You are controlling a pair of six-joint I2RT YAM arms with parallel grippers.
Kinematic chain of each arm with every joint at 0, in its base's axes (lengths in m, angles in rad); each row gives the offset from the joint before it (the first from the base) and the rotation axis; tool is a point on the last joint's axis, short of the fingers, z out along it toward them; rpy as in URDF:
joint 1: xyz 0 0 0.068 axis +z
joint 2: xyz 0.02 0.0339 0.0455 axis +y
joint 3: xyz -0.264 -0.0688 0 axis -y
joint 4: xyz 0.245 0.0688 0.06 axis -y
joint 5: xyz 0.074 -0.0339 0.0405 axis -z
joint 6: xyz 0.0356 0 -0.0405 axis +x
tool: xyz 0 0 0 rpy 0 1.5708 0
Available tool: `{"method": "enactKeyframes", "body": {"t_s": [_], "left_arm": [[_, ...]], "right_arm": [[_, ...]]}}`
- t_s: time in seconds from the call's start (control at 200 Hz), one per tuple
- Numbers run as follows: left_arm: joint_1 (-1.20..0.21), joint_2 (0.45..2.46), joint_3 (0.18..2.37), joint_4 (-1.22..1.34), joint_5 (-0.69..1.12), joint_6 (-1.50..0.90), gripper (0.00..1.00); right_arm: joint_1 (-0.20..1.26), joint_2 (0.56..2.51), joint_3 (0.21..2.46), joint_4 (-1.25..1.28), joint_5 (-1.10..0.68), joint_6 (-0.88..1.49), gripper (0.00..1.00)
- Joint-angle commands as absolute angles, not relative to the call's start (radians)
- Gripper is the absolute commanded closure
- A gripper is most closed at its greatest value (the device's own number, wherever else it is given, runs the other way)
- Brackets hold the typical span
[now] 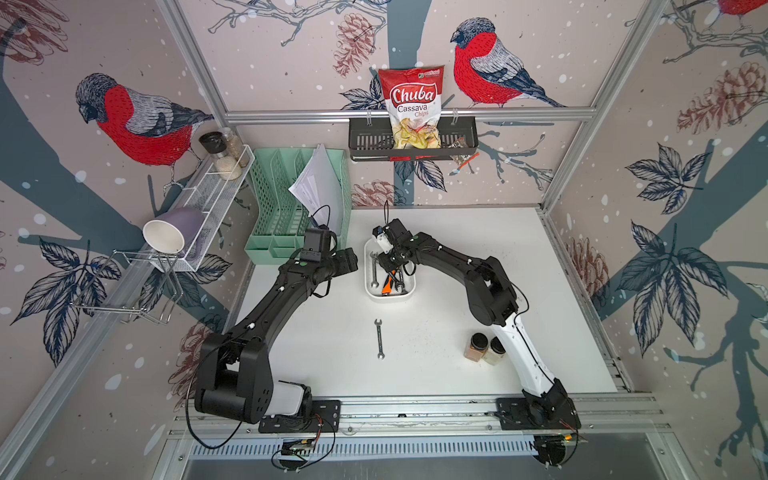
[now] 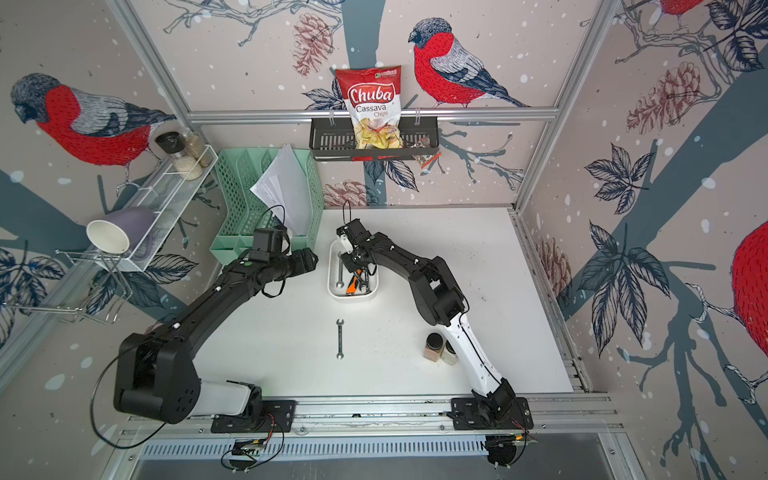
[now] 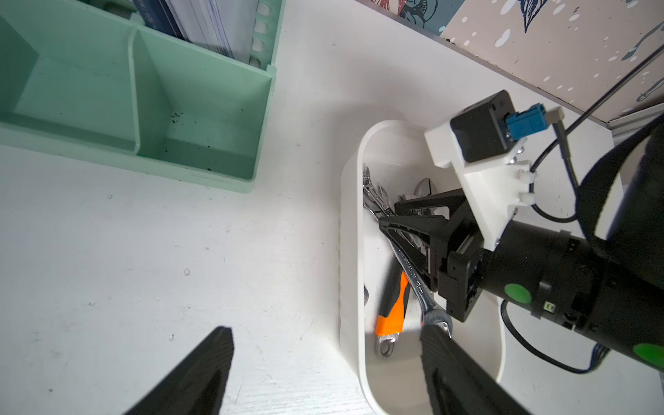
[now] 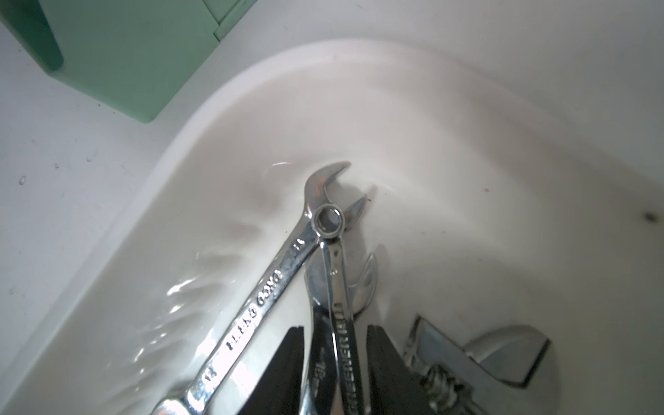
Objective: Take out the wrench from the storage box
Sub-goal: Pick up the wrench from the storage box.
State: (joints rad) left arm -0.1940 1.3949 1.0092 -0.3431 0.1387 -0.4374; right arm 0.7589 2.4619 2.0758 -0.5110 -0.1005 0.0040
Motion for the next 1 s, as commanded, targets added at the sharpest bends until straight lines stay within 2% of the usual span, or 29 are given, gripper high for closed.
{"method": "enactKeyframes", "body": {"t_s": [0.0, 0.36, 0.995], "left_arm": [[-0.192, 1.396, 1.008, -0.325, 0.146, -0.431, 0.14], [-0.192, 1.399, 1.008, -0.323, 0.144, -0.430, 0.14], [-0.192, 1.404, 1.011, -0.325, 0.141, -0.430, 0.14]], "right_arm": [[0.758, 2.457, 2.076, -0.517, -0.105, 0.015, 0.65], [0.750, 2.469, 2.066, -0.511, -0.126, 0.021, 0.66], [0.744, 2.460, 2.070, -0.511, -0.132, 0.026, 0.82]]}}
